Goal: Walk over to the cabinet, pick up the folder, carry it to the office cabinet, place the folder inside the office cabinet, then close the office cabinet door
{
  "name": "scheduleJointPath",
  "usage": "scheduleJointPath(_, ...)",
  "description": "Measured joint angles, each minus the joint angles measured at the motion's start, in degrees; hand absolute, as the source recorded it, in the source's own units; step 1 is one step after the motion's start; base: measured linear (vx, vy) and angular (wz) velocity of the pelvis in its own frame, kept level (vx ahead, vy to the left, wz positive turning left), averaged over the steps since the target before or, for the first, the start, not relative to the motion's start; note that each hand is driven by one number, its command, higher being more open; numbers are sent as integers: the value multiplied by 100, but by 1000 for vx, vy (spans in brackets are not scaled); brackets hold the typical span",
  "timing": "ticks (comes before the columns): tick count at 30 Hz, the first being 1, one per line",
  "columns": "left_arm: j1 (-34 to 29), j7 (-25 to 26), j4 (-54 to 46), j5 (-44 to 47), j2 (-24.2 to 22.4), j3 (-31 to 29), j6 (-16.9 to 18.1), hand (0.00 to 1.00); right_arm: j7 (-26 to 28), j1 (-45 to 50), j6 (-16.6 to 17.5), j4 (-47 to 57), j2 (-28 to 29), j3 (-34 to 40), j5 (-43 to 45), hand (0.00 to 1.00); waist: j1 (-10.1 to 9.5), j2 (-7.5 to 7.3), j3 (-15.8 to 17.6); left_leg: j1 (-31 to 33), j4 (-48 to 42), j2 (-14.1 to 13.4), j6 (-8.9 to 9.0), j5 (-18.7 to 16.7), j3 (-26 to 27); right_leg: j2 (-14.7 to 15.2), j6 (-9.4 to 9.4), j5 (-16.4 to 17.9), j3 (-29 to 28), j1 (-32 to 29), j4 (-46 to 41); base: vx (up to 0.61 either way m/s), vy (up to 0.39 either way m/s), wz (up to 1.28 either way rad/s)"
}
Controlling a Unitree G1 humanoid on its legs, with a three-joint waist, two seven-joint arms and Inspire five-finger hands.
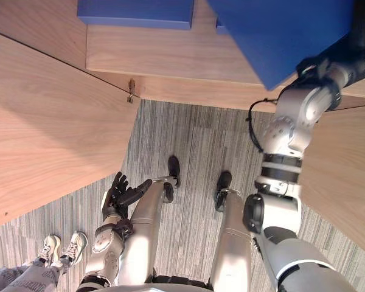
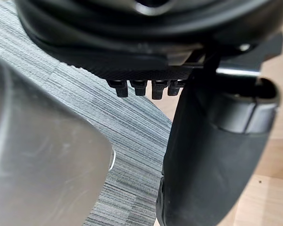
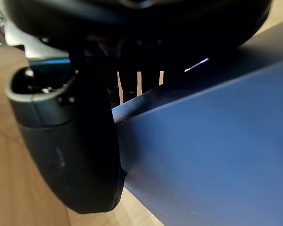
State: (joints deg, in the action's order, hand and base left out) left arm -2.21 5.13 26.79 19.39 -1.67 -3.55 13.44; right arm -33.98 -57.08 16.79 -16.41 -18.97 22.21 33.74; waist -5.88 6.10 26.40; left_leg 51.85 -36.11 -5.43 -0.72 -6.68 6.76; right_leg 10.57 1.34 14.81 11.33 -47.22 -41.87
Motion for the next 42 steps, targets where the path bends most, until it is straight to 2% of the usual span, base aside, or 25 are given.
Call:
scheduleJointPath(8,127,4,-42,170,-52,176,51,100,-57,-920,-47,-266,-796,-7,111,100,13,27,-8,109,235,99,27,164,-57,84,13,-9,117,-107,108,19,-25,9)
scheduleJointPath(16,146,6,-97,204,-100,237,52,100,-166,-1048,-55,-267,-1038,-5,52,100,-34,29,-10,132,314,102,64,210,-89,92,12,-11,174,-128,108,14,-37,5)
scheduleJointPath(23,147,-2,-141,207,-121,290,58,100,-332,-800,-215,-189,-1348,-30,-702,100,-77,27,-12,134,279,85,64,209,-55,95,12,-11,161,-120,108,-6,-23,-1)
scheduleJointPath(28,147,-22,-132,206,-95,289,74,100,-140,176,-304,583,-1694,-544,-1678,100,-59,25,-14,145,213,24,62,203,80,90,11,-10,140,-121,88,-9,-22,-2)
scheduleJointPath(29,147,-38,-127,206,-80,289,75,100,14,339,-305,704,-1759,-759,-1876,0,-36,25,-14,152,187,10,57,197,92,85,11,-10,140,-122,73,-18,-30,-4)
scheduleJointPath(35,154,-177,-4,195,58,286,119,100,964,1187,-294,1320,-1960,-2218,-2834,0,28,16,-18,201,109,-50,31,150,173,67,6,-7,90,-199,-32,-22,-34,-4)
scheduleJointPath(39,217,-242,128,173,112,276,178,100,1433,1692,-299,1287,-1957,-3222,-3822,0,27,14,-19,216,103,-51,28,152,183,67,6,-7,84,-215,-42,-9,-36,0)
scheduleJointPath(42,326,-255,324,102,242,271,196,100,1750,1730,-300,993,-1926,-3873,-4624,0,30,-25,-31,258,98,-51,23,157,215,68,7,-7,41,-299,-77,2,-25,-3)
